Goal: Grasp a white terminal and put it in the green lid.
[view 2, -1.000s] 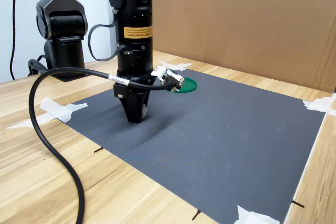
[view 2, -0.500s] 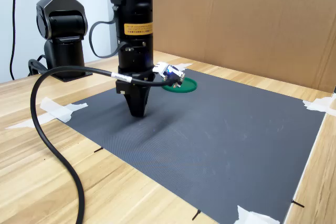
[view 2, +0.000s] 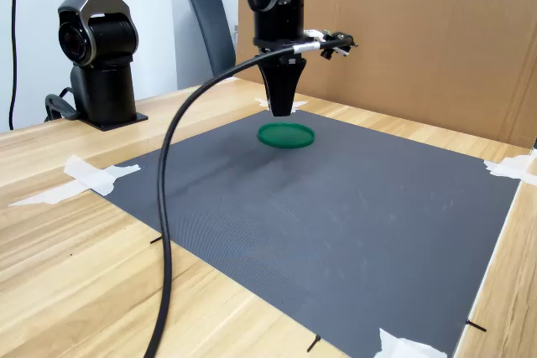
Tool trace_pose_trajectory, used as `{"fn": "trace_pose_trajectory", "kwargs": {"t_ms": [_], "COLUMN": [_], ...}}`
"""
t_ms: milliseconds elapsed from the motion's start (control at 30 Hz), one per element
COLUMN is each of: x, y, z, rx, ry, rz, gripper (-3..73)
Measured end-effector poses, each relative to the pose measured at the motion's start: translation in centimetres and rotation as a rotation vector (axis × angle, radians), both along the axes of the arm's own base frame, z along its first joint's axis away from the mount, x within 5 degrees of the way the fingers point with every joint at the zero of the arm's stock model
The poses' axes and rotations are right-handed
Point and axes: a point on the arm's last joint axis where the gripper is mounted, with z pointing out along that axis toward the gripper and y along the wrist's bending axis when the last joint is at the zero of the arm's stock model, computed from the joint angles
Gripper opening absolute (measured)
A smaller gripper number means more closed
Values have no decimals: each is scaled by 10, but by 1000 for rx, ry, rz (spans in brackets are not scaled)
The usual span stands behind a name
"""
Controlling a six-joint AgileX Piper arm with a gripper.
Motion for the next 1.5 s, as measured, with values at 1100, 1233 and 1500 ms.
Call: {"fn": "trace_pose_trajectory", "kwargs": {"t_ms": [1100, 1233, 1500], "x": [-31, -32, -48], "y": [75, 77, 67], "z": [-58, -45, 17], "rx": [-36, 16, 179], "ry": [75, 17, -183], "rz": [216, 202, 135], "gripper": [328, 640, 688]}}
